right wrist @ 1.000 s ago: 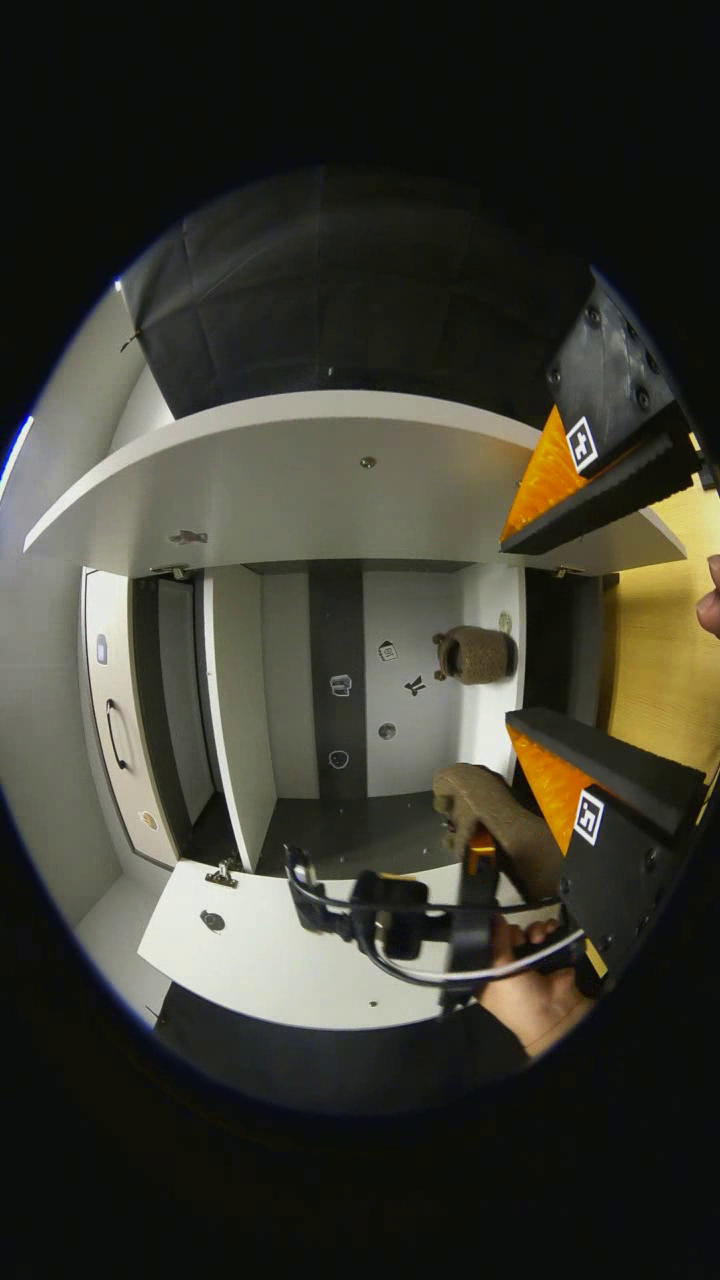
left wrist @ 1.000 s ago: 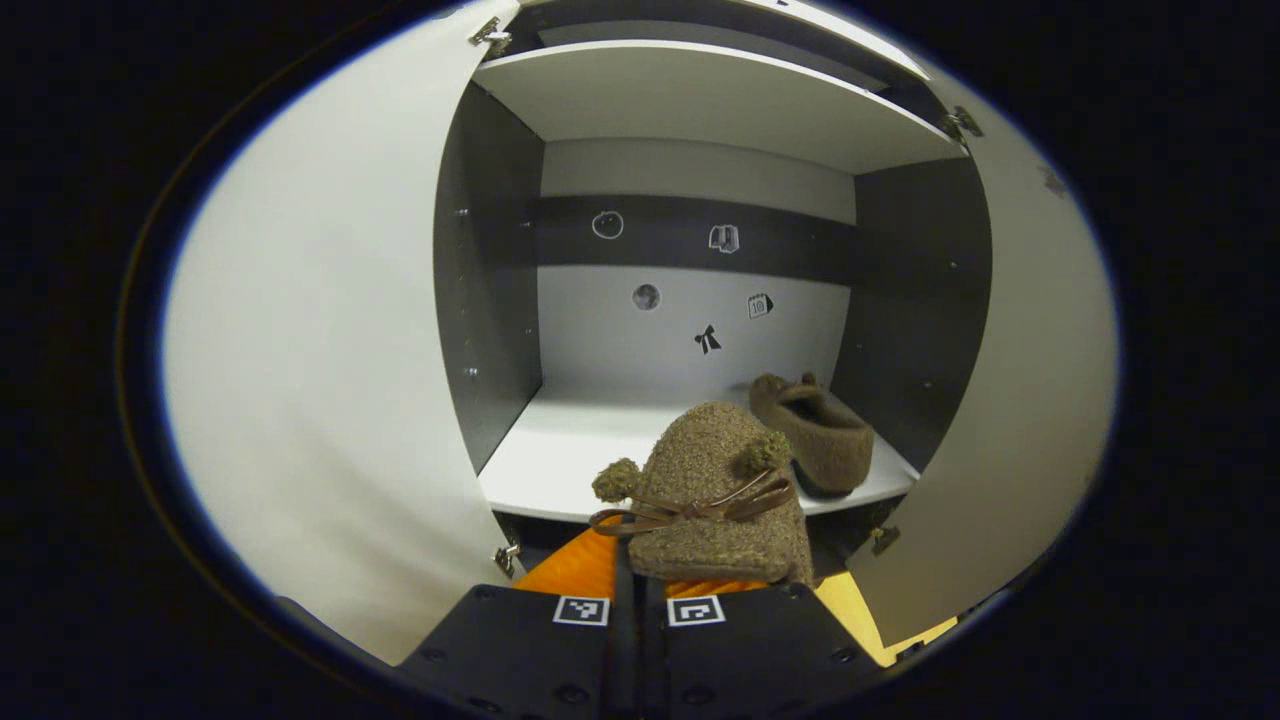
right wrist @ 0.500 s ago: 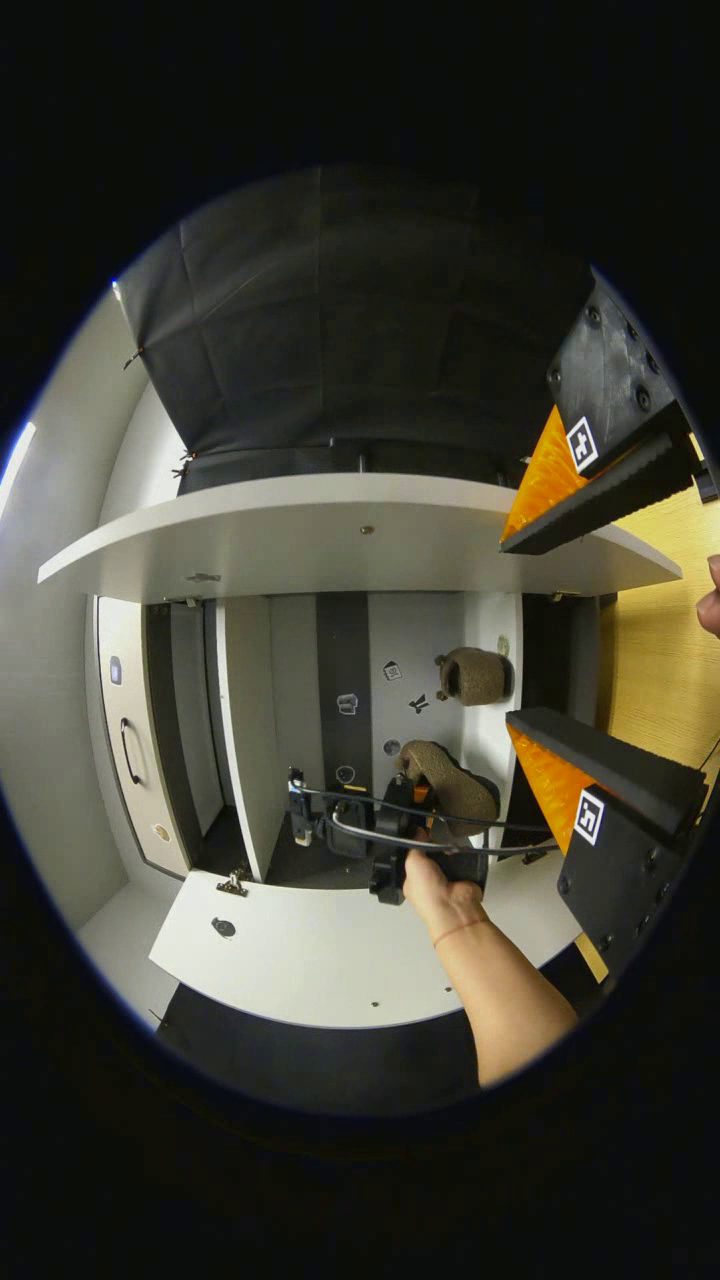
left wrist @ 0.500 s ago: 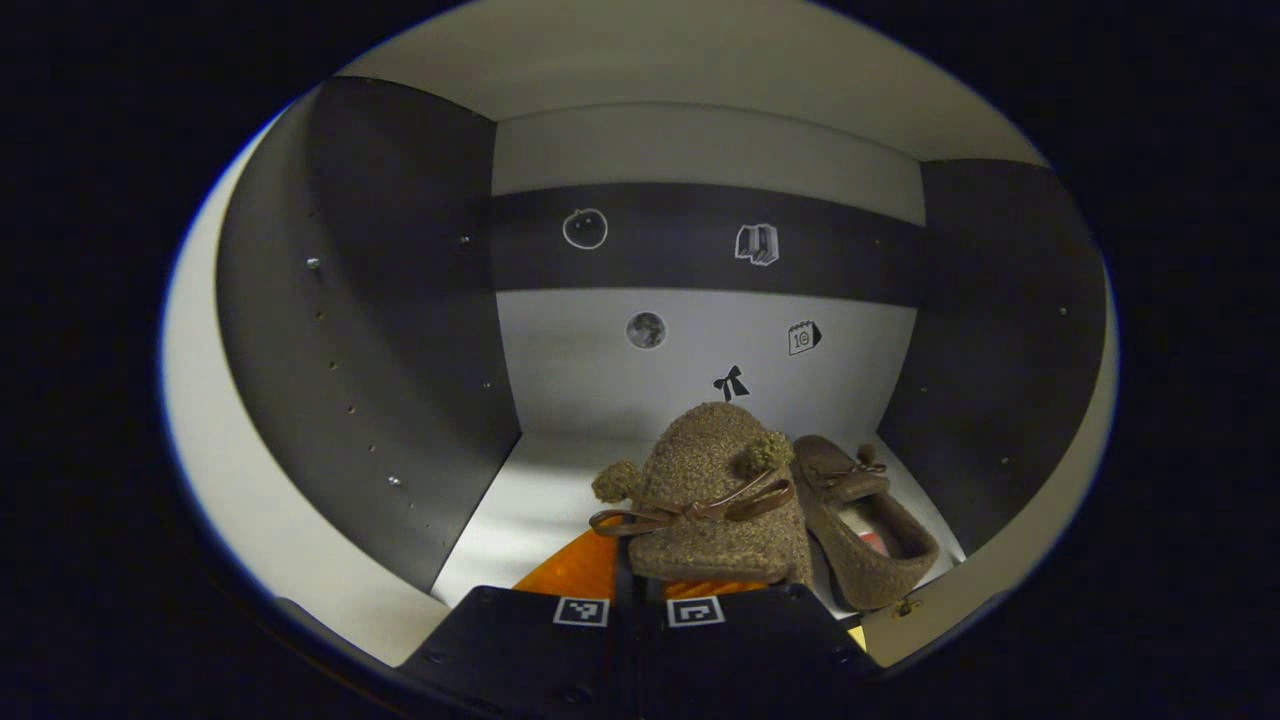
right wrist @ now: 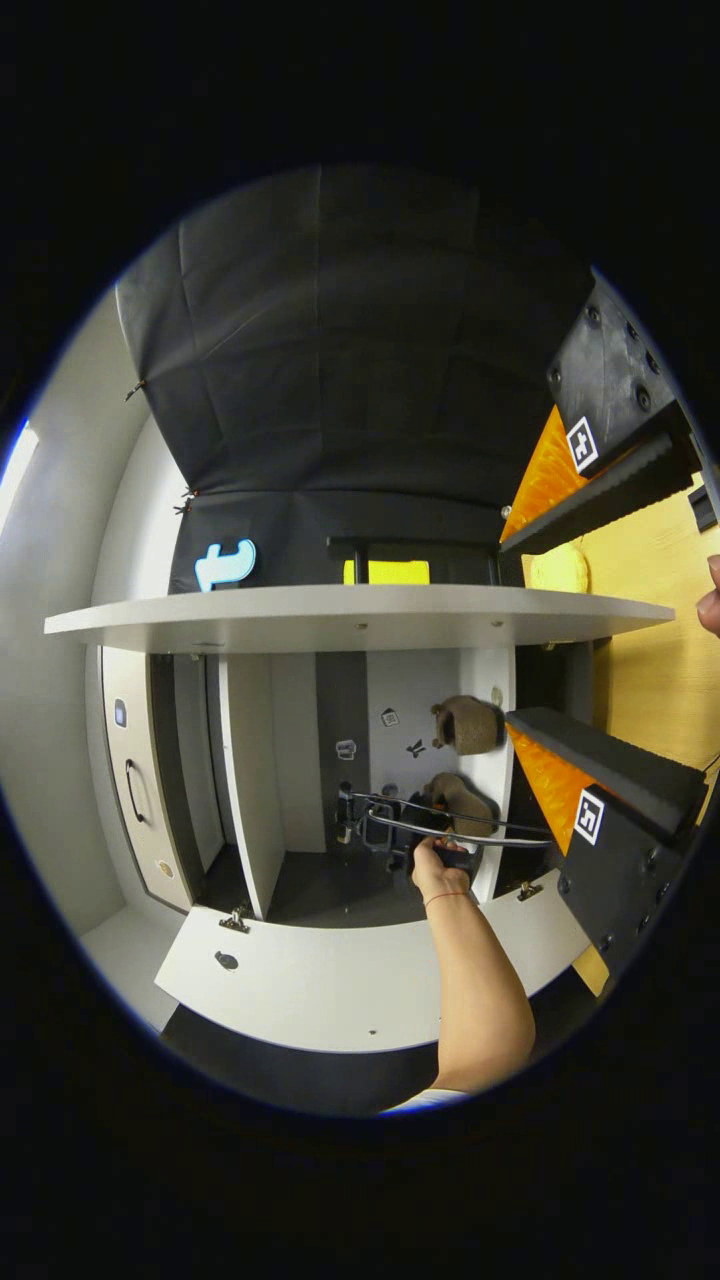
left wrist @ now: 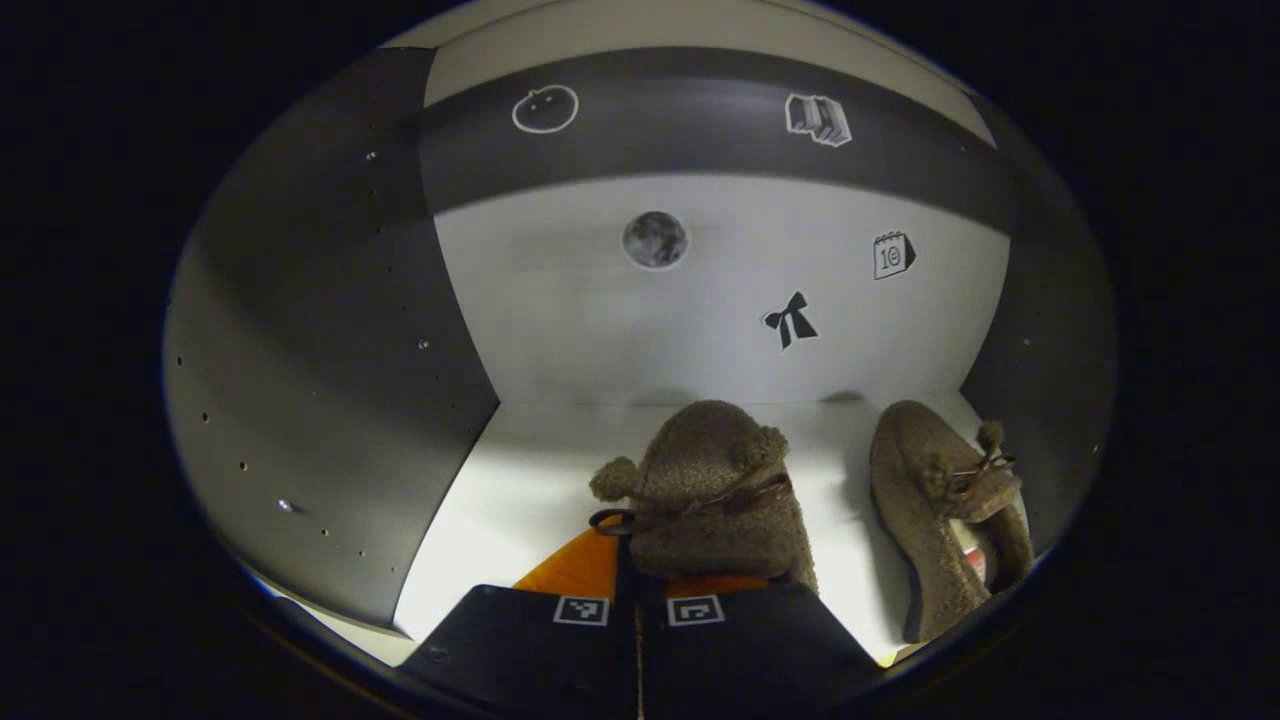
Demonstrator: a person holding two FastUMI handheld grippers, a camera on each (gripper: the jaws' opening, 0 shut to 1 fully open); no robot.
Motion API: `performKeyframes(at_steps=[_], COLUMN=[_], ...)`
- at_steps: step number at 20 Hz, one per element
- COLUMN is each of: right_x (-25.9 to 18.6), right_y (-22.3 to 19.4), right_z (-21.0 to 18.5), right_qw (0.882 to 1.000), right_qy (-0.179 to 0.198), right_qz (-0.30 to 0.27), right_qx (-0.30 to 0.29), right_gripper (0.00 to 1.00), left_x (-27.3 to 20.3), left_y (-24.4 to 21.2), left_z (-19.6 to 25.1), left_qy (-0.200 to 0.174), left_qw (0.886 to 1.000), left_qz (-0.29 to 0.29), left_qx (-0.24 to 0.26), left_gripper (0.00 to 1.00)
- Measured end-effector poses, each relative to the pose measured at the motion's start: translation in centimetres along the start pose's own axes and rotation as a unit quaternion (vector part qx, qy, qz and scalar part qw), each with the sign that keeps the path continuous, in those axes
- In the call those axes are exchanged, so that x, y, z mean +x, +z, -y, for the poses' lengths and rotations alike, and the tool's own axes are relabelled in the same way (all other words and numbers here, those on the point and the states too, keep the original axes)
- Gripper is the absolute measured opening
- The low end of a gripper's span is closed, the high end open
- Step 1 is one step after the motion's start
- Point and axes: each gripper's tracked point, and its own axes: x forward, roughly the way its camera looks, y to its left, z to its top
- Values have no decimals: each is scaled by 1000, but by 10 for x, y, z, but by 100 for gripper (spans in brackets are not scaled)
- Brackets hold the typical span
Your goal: Grab one shoe with the right hand and put it into the shoe cabinet, grab the other shoe with the left hand and put it into the shoe cabinet; then close the right door with the right hand and the left door with the left hand.
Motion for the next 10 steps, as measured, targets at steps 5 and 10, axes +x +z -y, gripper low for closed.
performKeyframes(at_steps=[5,10], right_x=[-4,-7], right_y=[-2,-2], right_z=[14,20], right_qw=[1000,1000], right_qy=[-15,-17], right_qz=[-3,-8], right_qx=[3,9], right_gripper=[98,99], left_x=[-8,-48], left_y=[-4,9], left_z=[2,9], left_qy=[1,-19], left_qw=[1000,996], left_qz=[6,66], left_qx=[31,53], left_gripper=[14,50])
